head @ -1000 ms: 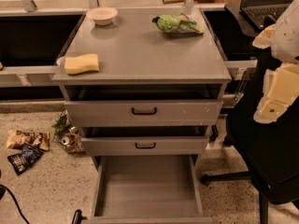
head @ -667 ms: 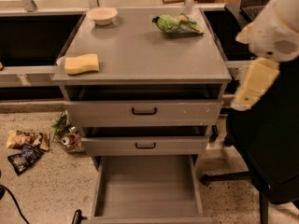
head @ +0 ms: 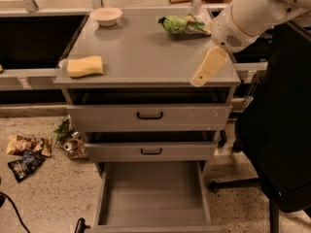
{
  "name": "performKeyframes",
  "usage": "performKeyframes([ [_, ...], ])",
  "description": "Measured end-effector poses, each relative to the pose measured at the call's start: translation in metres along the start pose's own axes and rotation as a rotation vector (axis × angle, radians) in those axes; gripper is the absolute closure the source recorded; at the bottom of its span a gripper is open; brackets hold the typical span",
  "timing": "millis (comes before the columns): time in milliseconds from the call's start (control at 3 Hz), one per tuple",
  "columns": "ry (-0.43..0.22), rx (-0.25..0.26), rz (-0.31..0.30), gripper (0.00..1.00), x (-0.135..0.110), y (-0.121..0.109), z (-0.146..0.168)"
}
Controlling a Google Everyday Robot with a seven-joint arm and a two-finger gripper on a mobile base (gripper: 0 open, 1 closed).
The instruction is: Place sponge into bottom drawer
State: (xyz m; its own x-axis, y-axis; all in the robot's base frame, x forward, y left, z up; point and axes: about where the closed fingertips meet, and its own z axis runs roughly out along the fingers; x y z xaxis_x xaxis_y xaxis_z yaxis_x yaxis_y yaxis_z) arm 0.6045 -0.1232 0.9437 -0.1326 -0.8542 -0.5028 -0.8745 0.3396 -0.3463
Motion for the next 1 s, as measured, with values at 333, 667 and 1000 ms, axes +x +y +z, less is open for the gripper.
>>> performKeyframes([
  [333, 0.000, 0.000, 0.000, 0.00, 0.000, 0.000, 0.000],
  [667, -0.051, 0.028, -0.006, 0.00, -0.008, -0.006, 0.008],
  [1000, -0.163, 0.065, -0.055, 0.00, -0.043, -0.034, 0.040],
])
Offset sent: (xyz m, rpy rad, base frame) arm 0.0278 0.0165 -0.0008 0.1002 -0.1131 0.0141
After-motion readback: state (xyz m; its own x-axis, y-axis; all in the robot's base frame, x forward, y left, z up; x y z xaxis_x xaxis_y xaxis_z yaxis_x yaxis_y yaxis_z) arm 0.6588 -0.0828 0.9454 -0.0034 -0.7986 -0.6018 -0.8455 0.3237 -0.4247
